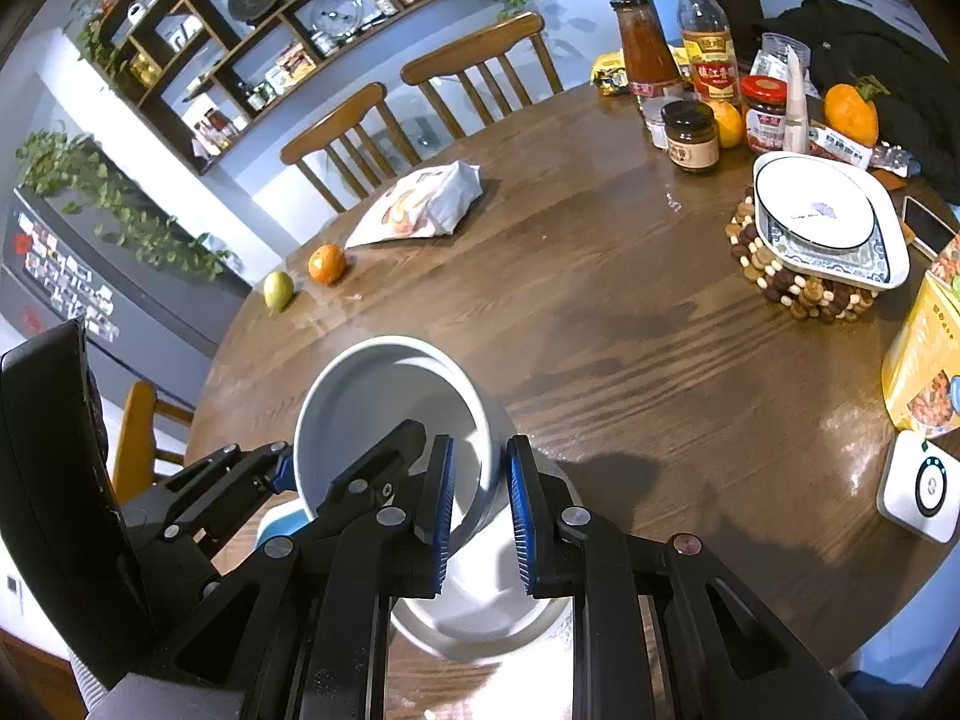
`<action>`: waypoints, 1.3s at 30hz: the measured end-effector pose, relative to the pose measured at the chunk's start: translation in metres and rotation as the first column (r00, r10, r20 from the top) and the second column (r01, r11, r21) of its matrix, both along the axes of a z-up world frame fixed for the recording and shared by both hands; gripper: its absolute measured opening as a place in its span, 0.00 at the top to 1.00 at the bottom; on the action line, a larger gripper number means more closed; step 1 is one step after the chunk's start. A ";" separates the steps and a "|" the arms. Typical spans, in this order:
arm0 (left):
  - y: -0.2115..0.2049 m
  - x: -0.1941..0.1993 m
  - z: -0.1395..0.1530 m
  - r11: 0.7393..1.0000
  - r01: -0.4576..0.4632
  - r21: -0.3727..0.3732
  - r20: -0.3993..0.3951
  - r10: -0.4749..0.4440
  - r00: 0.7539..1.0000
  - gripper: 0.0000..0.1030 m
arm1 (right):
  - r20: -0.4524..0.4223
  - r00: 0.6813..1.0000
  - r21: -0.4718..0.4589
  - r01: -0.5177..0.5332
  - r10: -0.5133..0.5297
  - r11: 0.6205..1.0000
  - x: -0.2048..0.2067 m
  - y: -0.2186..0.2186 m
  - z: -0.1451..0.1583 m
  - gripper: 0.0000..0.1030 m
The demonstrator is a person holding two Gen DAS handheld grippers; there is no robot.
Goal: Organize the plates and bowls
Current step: 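Carry the white ramekin and lower it into the nested white bowls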
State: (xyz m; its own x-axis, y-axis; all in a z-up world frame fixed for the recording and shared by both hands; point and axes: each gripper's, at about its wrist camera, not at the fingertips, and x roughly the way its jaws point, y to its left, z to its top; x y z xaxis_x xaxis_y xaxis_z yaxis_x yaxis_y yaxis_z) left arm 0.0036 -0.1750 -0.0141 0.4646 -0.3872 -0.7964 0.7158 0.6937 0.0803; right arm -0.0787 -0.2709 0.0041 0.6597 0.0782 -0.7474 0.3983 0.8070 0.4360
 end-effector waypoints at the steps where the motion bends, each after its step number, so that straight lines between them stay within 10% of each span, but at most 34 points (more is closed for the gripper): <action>1: 0.001 0.000 0.000 1.000 -0.002 0.000 -0.001 0.002 1.000 0.78 | 0.000 1.000 0.000 -0.003 0.003 1.000 -0.001 0.001 0.000 0.80; 39: 0.020 -0.015 -0.006 1.000 -0.017 0.025 0.003 0.017 1.000 0.78 | -0.005 0.999 0.023 -0.032 0.032 0.999 -0.016 0.024 -0.006 0.80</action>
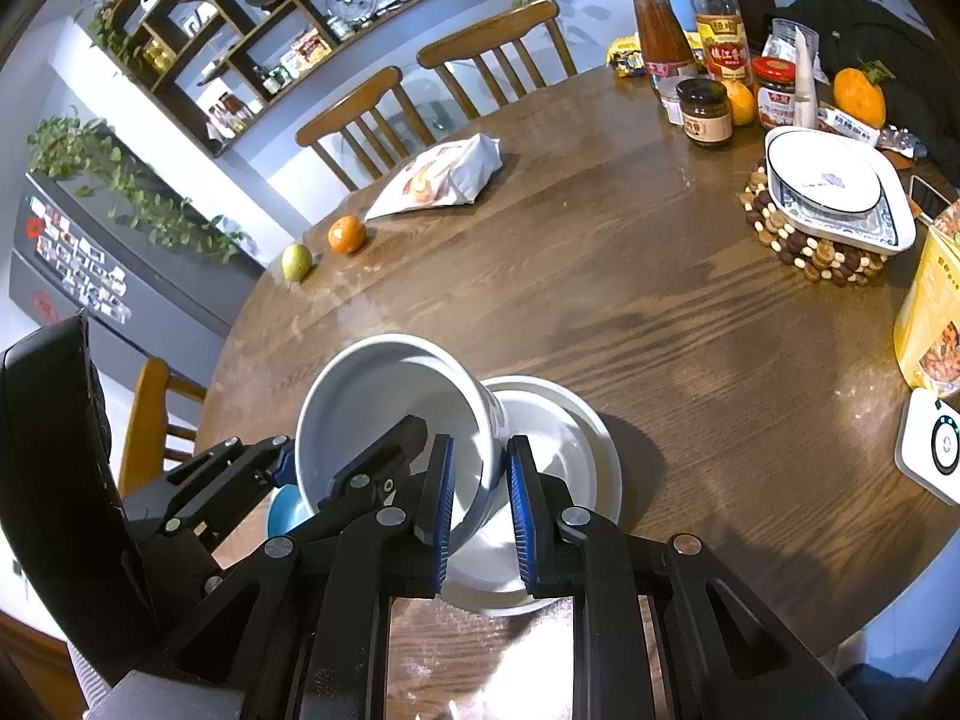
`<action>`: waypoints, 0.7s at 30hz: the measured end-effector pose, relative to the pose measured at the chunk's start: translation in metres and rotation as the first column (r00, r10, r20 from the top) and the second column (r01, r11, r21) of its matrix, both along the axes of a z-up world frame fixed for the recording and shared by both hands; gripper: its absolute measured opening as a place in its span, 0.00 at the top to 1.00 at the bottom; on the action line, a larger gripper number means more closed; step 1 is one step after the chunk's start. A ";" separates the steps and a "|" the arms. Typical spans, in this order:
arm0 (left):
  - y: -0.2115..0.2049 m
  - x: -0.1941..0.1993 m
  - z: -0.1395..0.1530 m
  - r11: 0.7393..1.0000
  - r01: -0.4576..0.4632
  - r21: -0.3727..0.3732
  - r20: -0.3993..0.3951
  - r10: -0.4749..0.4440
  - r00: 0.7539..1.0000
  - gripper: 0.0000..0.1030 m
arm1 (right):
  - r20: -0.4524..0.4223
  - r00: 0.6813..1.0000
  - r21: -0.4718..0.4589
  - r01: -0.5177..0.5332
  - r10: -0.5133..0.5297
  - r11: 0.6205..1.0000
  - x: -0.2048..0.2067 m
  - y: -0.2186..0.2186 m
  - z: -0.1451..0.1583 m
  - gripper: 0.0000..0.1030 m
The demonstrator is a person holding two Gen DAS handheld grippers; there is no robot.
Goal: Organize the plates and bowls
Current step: 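Carry the white ramekin and lower it into the nested white bowls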
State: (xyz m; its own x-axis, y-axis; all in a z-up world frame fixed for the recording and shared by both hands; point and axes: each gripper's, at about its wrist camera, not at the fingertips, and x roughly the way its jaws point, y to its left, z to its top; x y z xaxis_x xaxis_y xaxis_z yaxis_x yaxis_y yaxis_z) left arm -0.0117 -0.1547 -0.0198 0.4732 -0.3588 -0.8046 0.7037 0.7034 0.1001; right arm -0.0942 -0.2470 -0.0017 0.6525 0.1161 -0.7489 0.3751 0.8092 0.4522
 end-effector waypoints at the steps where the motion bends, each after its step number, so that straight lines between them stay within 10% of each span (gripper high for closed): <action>1: 0.000 0.000 0.000 1.000 0.000 0.000 0.000 0.000 1.000 0.78 | 0.000 1.000 0.000 -0.001 0.001 1.000 0.000 0.000 0.000 0.80; 21: 0.003 -0.006 -0.005 1.000 0.006 0.009 0.001 -0.006 1.000 0.78 | -0.003 1.000 0.010 0.001 -0.001 1.000 -0.005 0.002 -0.004 0.80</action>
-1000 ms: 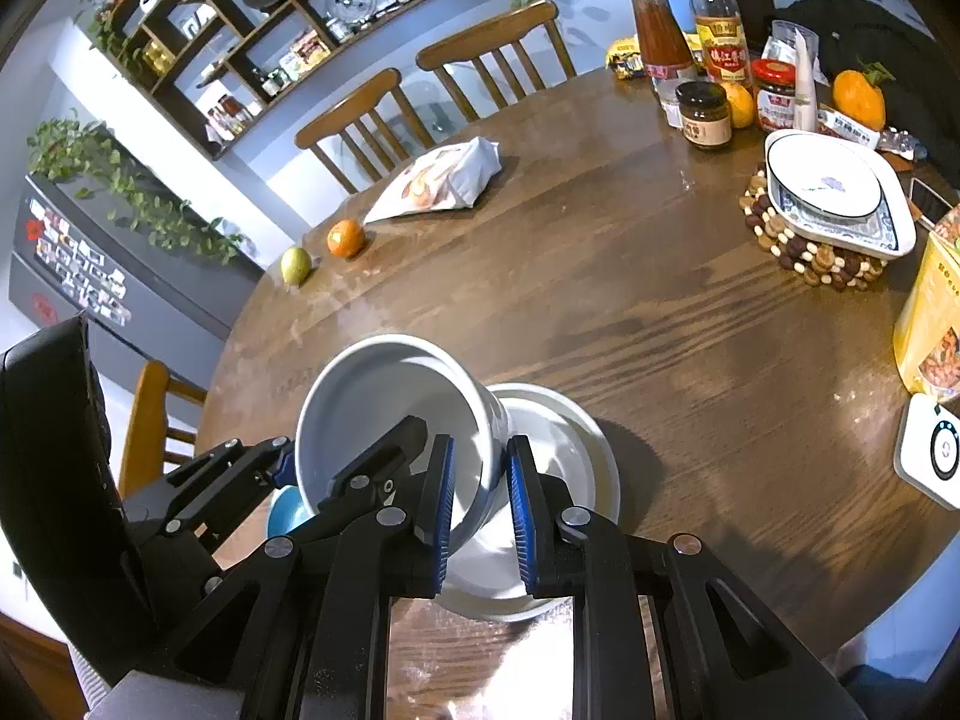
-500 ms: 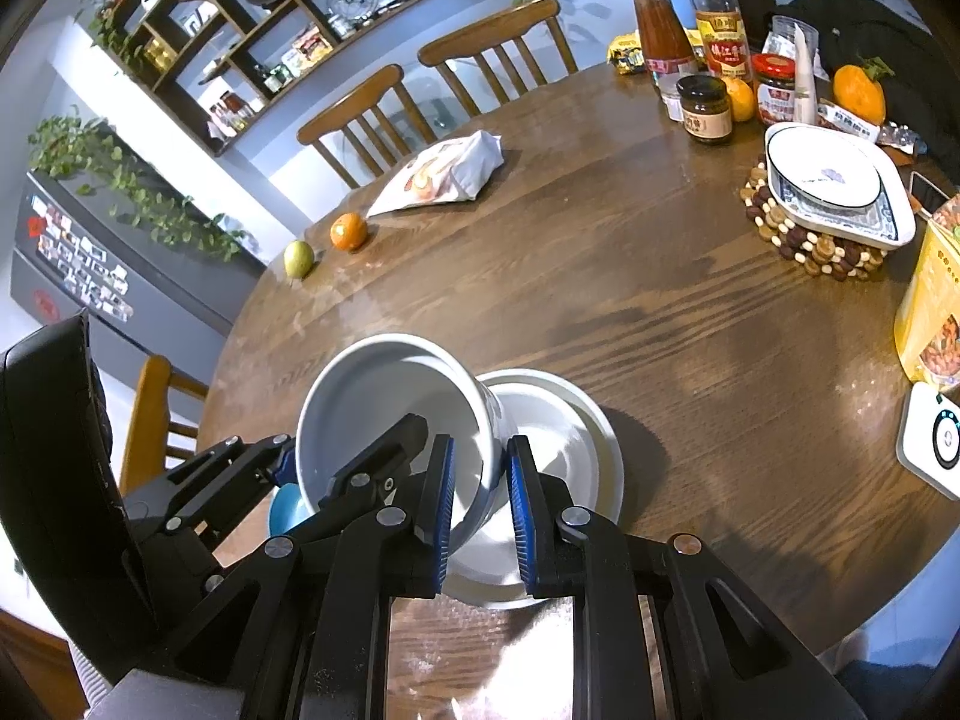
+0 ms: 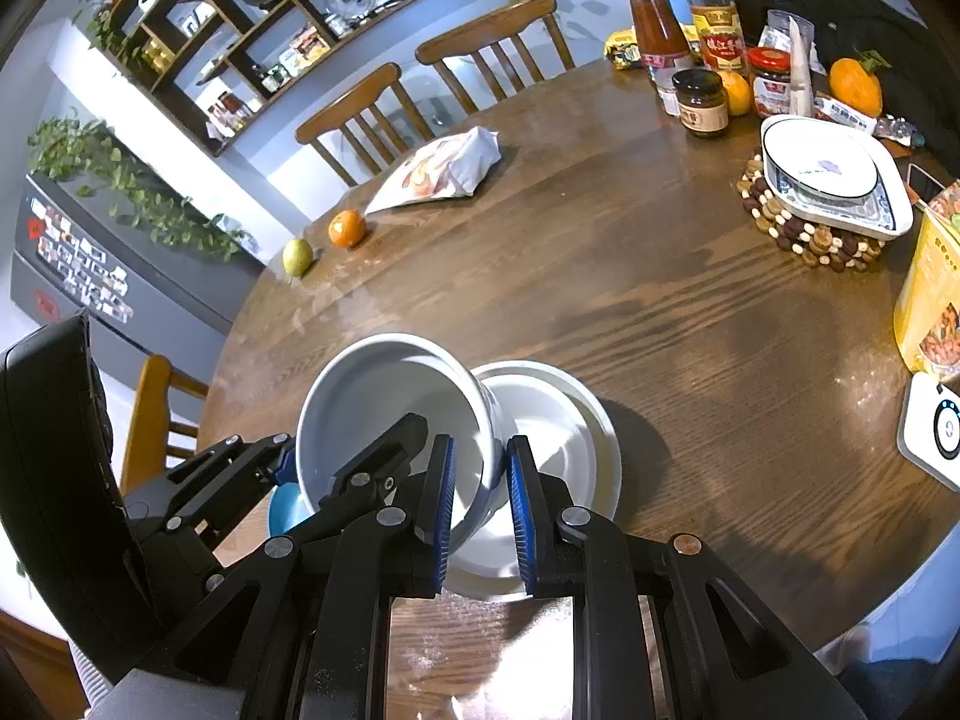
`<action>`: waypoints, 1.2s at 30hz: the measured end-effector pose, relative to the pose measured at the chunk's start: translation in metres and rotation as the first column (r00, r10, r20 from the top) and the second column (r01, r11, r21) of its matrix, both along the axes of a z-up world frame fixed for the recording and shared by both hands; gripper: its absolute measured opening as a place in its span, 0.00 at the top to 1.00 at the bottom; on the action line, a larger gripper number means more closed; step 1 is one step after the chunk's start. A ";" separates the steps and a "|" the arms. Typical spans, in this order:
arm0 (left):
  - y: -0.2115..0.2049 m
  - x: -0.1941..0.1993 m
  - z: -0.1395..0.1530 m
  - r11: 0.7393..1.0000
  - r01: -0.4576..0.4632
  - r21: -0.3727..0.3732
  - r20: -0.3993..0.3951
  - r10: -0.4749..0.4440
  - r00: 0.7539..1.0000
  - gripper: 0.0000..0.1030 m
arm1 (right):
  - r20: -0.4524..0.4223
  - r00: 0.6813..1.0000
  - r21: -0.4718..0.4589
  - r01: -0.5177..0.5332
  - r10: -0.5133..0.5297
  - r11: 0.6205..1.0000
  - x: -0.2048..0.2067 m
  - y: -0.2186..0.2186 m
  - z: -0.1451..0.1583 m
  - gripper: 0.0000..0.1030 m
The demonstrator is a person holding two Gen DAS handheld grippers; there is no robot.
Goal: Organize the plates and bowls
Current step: 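Carry the white ramekin and lower it into the nested white bowls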
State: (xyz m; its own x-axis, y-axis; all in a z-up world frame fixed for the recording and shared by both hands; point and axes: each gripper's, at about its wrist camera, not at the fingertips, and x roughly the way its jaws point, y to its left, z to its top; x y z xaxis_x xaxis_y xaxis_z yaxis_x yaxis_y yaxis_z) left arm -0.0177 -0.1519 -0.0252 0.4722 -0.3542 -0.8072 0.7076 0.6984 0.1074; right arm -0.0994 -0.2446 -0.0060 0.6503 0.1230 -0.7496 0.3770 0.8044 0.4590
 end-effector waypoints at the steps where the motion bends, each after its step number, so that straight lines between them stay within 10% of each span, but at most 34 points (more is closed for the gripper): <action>1: 0.000 0.000 0.000 1.000 0.001 0.001 0.001 -0.001 1.000 0.78 | 0.000 1.000 0.002 0.001 -0.001 1.000 0.000 0.000 0.000 0.80; 36: -0.007 0.007 -0.005 1.000 0.026 0.010 -0.014 -0.026 1.000 0.78 | -0.017 1.000 0.004 0.017 -0.017 1.000 0.000 -0.003 -0.004 0.80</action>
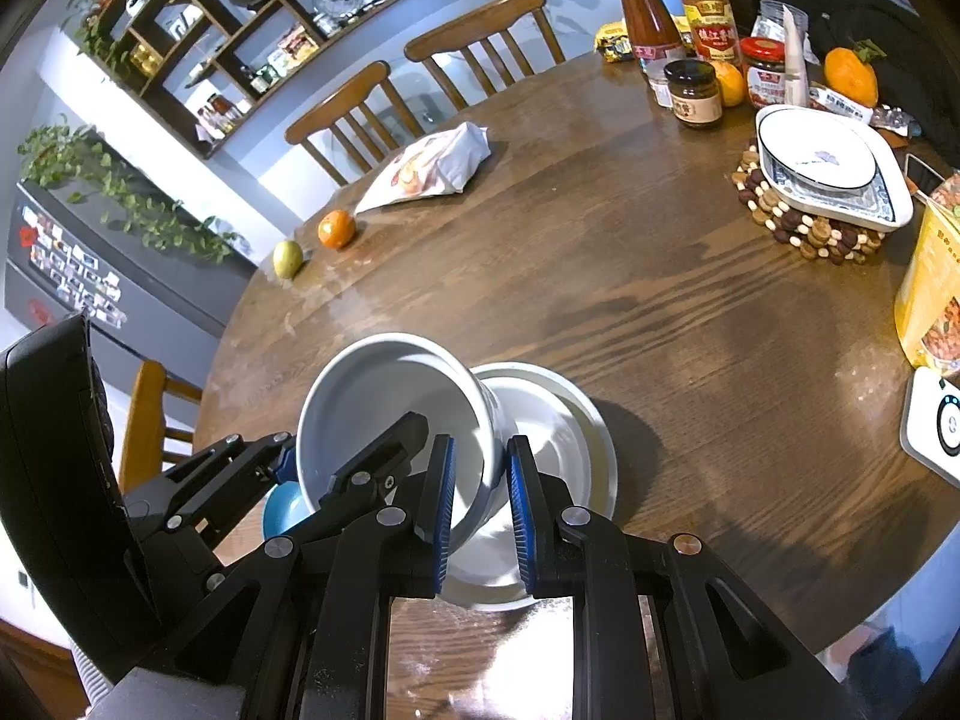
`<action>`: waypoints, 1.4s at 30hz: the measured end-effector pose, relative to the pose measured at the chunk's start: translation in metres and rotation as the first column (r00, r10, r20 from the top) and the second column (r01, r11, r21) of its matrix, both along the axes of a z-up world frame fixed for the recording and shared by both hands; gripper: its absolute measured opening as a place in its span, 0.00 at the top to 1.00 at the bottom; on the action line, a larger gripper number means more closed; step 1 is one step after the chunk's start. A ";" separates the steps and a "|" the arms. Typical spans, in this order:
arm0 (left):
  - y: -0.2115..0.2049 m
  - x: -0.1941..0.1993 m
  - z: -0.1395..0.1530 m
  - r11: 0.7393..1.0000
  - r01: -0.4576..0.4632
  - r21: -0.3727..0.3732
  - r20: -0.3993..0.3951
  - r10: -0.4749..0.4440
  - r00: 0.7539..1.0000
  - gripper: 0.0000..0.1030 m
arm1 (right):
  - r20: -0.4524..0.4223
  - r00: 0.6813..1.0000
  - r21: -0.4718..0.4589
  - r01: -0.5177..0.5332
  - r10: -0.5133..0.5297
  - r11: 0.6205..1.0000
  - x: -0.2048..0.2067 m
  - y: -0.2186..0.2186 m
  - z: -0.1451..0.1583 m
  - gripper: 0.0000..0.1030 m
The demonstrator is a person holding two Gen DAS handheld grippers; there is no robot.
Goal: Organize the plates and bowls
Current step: 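Carry the white ramekin and lower it into the nested white bowls, then open both tools and release the ramekin inside the bowls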
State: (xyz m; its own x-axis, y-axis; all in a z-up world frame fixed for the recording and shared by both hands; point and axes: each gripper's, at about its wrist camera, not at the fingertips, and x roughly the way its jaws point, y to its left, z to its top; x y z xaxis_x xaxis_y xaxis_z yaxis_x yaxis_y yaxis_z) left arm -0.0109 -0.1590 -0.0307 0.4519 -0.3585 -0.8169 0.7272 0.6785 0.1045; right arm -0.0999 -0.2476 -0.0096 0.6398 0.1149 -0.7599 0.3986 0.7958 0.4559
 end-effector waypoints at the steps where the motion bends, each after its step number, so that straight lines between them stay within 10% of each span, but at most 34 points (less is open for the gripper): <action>1: -0.001 0.000 0.000 1.000 0.004 0.000 -0.001 -0.004 1.000 0.78 | -0.002 1.000 -0.001 0.003 -0.003 1.000 0.000 0.000 0.000 0.80; 28: 0.008 0.006 -0.034 0.998 0.002 0.058 -0.130 0.006 0.991 0.79 | -0.132 0.991 0.088 -0.019 0.031 0.996 0.009 0.004 -0.036 0.80; 42: 0.003 0.003 -0.015 1.000 0.011 0.015 -0.048 -0.010 0.999 0.74 | -0.114 0.993 0.029 0.004 -0.001 1.000 0.009 -0.006 -0.022 0.79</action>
State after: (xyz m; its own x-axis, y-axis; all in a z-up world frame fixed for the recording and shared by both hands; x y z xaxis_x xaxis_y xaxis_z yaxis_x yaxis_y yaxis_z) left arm -0.0076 -0.1564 -0.0454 0.4085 -0.3500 -0.8430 0.7386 0.6694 0.0799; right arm -0.0908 -0.2532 -0.0316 0.5493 0.1367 -0.8244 0.4514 0.7816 0.4304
